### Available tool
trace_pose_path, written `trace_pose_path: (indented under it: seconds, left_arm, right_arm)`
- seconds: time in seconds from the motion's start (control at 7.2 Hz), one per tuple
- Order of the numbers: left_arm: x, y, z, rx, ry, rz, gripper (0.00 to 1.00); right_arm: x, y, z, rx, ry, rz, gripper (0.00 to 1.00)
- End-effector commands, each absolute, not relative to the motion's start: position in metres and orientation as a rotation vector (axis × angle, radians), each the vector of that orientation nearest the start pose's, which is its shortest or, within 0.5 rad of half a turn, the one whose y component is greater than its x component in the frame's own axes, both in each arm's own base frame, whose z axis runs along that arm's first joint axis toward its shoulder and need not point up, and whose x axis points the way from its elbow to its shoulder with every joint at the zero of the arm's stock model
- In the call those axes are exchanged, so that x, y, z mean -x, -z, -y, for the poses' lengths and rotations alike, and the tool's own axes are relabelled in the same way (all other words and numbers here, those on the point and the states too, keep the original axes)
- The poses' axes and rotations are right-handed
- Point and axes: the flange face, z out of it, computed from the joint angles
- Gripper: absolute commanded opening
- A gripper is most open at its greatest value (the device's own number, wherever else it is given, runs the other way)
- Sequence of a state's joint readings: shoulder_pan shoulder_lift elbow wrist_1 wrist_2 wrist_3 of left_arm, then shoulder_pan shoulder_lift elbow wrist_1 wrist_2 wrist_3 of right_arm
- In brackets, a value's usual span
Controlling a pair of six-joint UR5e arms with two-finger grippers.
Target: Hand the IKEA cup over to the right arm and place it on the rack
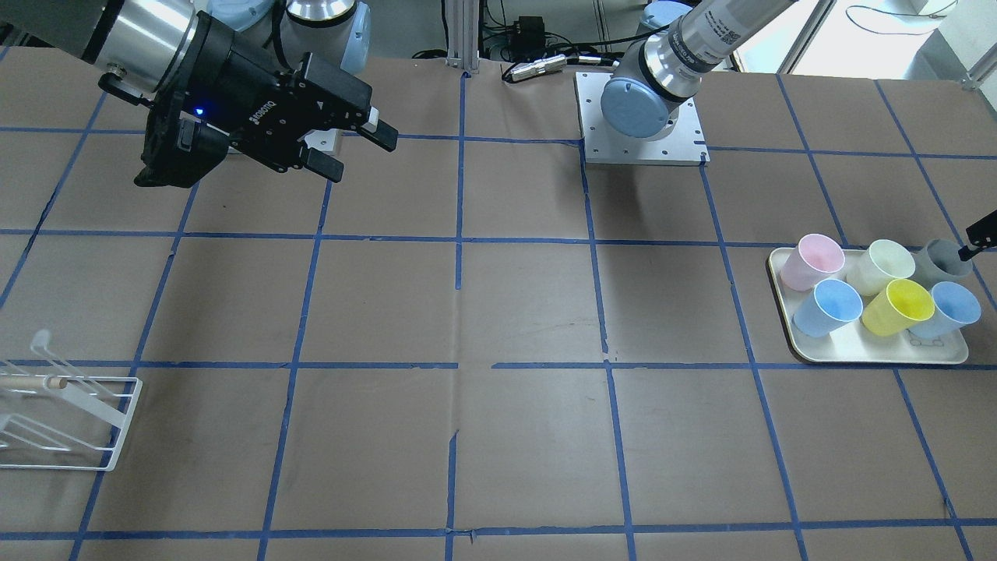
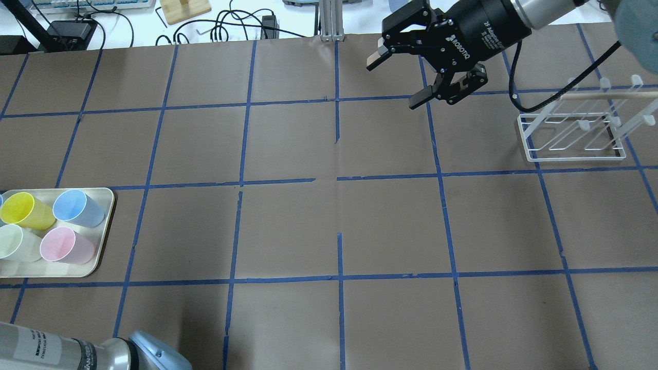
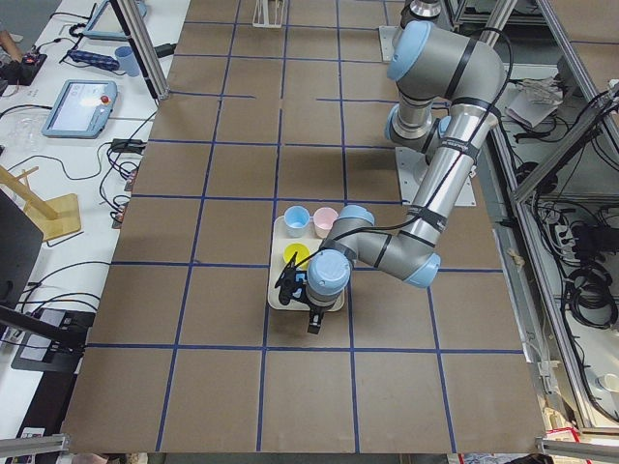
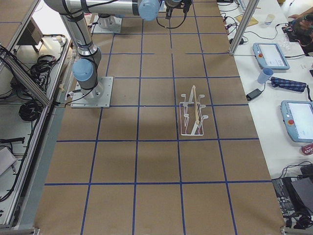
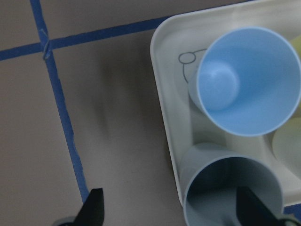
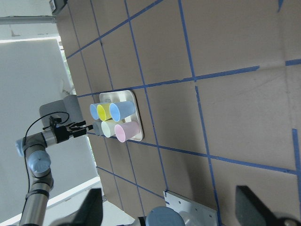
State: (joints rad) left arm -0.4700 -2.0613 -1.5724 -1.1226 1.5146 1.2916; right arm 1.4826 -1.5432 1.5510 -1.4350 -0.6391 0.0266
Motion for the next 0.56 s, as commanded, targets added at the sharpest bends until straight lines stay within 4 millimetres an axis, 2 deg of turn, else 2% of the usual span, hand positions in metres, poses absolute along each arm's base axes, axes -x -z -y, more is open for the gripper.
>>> trace_pose_path:
  seconds: [0.0,0.28,0.42]
  left_arm:
    - [-0.506,-0.238,0.415,-0.296,0.035,-3.214,1.00]
    - [-0.508,-0.228,0.416,-0.302,0.020,-3.228,1.00]
    - [-0.509,-0.228,0.415,-0.300,0.018,-3.228,0.72]
  right_arm:
    - [-0.153,-0.520,0.524,-0.246,-0.080,-2.015,1.00]
    - [-0.156,-0.519,0.524,-0.241,-0.081,-2.012,1.00]
    - [-0.161,-0.499,0.523,-0.229,-0.110,-2.006,1.00]
